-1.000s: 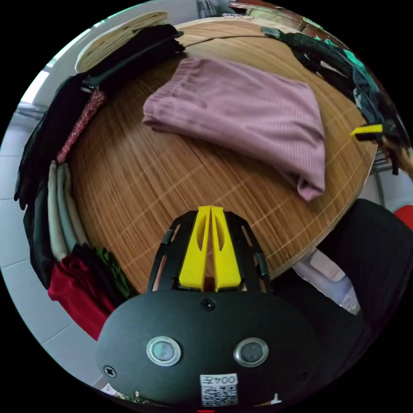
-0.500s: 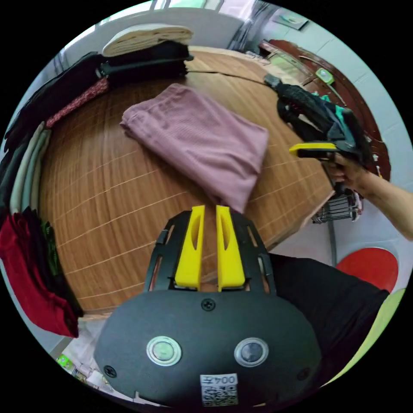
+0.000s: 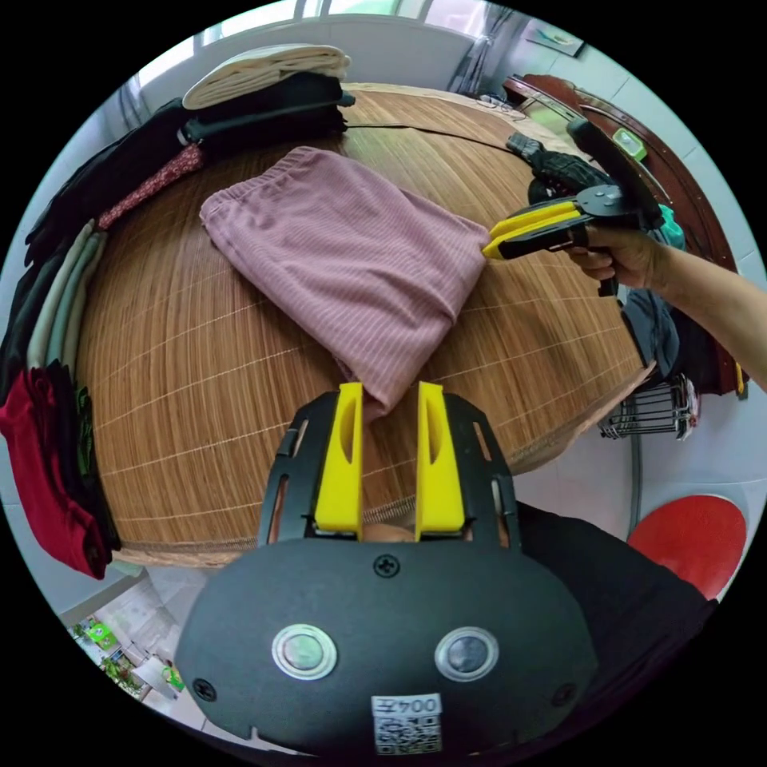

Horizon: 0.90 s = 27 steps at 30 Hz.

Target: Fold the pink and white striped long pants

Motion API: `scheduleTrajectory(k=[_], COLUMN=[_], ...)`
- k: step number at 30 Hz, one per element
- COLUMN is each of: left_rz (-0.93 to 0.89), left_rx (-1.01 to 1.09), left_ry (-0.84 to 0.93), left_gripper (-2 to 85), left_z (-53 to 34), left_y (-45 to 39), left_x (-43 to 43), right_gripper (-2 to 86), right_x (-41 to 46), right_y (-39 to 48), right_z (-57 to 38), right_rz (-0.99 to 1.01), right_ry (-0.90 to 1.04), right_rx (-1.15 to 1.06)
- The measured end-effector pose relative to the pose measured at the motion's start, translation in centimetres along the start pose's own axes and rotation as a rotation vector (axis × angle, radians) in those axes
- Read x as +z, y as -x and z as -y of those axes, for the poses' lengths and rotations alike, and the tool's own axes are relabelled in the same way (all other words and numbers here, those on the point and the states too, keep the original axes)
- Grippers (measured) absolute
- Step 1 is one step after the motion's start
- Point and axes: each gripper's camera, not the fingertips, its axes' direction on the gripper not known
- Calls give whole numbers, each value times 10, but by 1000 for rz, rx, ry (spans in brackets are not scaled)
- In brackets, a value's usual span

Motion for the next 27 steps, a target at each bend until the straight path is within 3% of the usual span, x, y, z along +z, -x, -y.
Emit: scheduleTrajectory(k=[12, 20, 24, 27], left_rz=[-1, -51, -70, -76], left_rx=[79, 44, -47, 28], left_ry=[7, 72, -76, -160], left_gripper=[31, 24, 24, 23], left_z=[-7, -11, 1, 44], left_y=[28, 54, 64, 44], left_x=[-23, -65, -127, -129], right_gripper=[34, 66, 65, 61], right_x=[35, 26, 16, 41], right_y=[2, -13, 6, 32], right_z=[-21, -63, -70, -58], right_rz=[69, 58, 71, 79], right_ry=[35, -51, -182, -178], right_rx=[-42, 203, 233, 183])
